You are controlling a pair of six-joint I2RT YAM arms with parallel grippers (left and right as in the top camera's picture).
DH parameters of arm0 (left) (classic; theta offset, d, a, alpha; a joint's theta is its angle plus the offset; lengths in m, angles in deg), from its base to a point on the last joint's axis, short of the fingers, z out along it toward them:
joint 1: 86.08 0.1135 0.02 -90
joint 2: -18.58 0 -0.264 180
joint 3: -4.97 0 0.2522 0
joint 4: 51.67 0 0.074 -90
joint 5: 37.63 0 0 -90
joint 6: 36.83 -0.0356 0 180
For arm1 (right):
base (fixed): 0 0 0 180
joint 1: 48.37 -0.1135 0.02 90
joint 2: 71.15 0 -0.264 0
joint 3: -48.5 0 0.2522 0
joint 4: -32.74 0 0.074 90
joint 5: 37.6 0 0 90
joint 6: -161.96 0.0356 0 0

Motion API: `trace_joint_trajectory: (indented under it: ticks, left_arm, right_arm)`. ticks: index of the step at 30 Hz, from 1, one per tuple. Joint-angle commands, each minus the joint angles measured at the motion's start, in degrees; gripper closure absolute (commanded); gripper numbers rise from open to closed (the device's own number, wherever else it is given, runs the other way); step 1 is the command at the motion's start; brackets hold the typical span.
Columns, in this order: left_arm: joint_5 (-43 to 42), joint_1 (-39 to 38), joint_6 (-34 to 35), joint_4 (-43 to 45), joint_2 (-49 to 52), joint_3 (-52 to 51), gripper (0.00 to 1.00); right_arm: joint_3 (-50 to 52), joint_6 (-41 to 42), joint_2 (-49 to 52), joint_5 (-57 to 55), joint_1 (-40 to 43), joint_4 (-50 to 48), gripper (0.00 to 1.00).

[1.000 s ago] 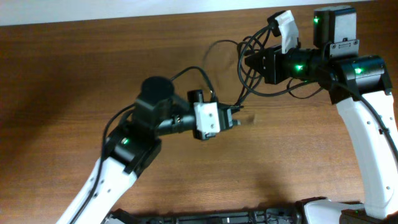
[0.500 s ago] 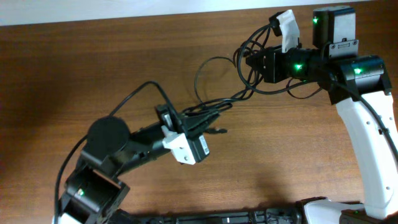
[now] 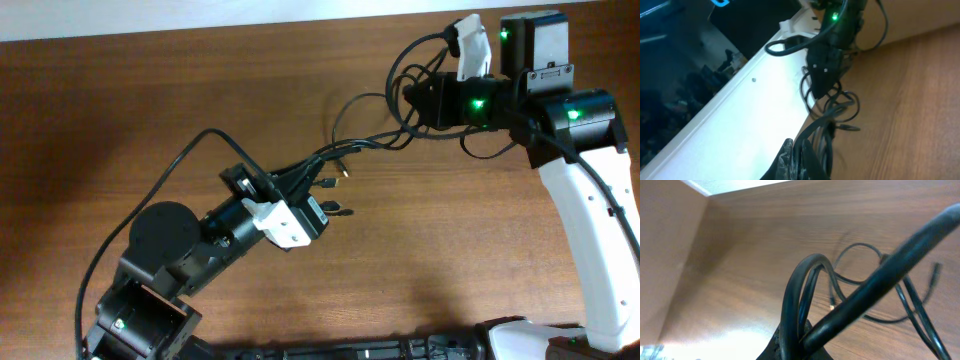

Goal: Untangle cables

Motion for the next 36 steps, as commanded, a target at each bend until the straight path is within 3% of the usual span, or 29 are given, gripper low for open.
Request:
trace_joint_trajectory:
  ticks: [1, 18, 27, 31, 36]
  left_arm:
    - [7.04, 0.33, 0.15, -0.35, -2.47, 0.74, 1.0]
    - [17.0, 0.33, 0.15, -3.76, -2.47, 0.74, 1.0]
    - [15.61, 0.33, 1.31, -4.63, -2.16, 0.74, 1.0]
    - [9.31, 0.33, 1.7, -5.77, 0.02, 0.74, 1.0]
    - [6.6, 0.33, 1.68, -5.79, 3.23, 0.74, 0.71]
  right_arm:
    - [-0.74, 4.42, 0.0, -13.57, 0.92, 0.68, 0.96]
    - [-0.74, 5.25, 0.0, -13.51, 3.1, 2.62, 0.96]
    - [-0.74, 5.25, 0.0, -13.38, 3.08, 2.6, 0.96]
    - [-0.74, 5.25, 0.0, -13.0, 3.08, 2.58, 0.96]
    - [-0.74, 5.25, 0.0, -13.0, 3.08, 2.58, 0.96]
